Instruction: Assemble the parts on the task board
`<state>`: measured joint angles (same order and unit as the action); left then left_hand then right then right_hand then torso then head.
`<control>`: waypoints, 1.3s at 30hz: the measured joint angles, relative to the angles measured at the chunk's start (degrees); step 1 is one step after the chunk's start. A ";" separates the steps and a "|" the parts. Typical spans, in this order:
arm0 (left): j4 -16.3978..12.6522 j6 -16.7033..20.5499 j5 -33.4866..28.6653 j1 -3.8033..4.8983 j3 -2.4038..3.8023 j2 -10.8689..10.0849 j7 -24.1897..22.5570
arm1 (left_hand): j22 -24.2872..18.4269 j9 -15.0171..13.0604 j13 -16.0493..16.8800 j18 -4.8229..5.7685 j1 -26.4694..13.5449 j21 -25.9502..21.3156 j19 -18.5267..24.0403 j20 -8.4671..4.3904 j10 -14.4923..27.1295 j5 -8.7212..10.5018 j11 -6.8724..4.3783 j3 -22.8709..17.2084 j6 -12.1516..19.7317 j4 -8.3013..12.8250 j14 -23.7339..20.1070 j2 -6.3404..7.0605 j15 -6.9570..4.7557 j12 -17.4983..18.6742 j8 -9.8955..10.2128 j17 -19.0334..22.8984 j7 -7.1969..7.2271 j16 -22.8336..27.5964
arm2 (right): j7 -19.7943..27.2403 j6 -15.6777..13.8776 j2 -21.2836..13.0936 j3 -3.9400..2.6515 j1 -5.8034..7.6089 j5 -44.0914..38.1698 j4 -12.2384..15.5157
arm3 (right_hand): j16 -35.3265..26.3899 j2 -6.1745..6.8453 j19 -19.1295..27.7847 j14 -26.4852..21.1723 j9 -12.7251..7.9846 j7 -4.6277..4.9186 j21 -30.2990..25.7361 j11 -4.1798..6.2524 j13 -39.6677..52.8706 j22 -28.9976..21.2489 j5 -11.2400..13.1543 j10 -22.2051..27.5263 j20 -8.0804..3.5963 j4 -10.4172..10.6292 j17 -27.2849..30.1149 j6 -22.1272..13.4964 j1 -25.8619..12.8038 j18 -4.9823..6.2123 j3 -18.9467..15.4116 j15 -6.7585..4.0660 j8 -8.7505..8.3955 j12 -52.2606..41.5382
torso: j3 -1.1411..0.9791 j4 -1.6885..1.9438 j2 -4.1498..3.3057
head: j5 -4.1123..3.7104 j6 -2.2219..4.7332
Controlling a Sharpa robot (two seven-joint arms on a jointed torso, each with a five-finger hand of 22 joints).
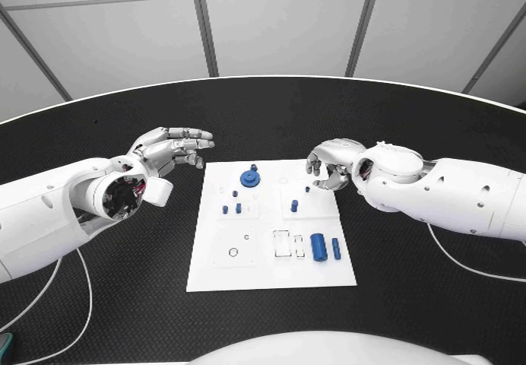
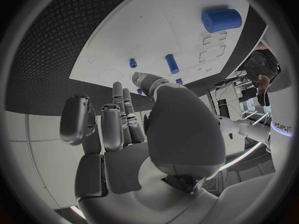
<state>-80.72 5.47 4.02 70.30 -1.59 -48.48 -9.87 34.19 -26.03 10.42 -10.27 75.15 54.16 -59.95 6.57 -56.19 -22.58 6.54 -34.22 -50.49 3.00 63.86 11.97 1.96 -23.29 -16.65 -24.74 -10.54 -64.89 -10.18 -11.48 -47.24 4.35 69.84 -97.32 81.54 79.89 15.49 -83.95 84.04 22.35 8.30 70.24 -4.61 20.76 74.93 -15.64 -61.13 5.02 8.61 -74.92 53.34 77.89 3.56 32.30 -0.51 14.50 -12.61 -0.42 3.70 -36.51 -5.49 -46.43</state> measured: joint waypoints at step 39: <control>-1.57 -0.74 -2.01 0.02 0.00 -0.70 0.26 | -0.09 -0.01 -0.10 0.09 0.24 -0.24 0.38 -0.02 0.00 0.00 0.00 0.15 -0.20 0.16 -0.40 -0.24 0.01 0.00 0.00 0.33 -0.20 0.60 | 0.42 4.12 3.71 0.59 -1.04 -0.04 -3.10 | 0.75 0.00 0.00 -0.20 0.16 0.02 1.10 0.05 -1.72 -0.01 -0.73 -2.03 0.00 -0.71 0.01 1.60 0.00 0.00 1.02 0.20 0.04 0.67 | -0.08 0.10 -0.18 | 0.46 -0.96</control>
<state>-82.29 4.73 2.02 70.31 -1.59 -49.18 -9.61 34.10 -26.04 10.32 -10.18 75.39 53.92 -59.57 6.55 -56.19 -22.58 6.54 -34.06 -50.69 3.16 63.46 11.73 1.97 -23.29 -16.65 -24.41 -10.74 -64.30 -9.76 -7.37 -43.53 4.94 68.79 -97.36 78.45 80.63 15.49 -83.95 83.84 22.51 8.32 71.33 -4.56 19.05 74.92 -16.36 -63.16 5.02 7.90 -74.90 54.95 77.89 3.55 33.32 -0.32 14.54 -11.93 -0.50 3.80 -36.68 -5.03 -47.38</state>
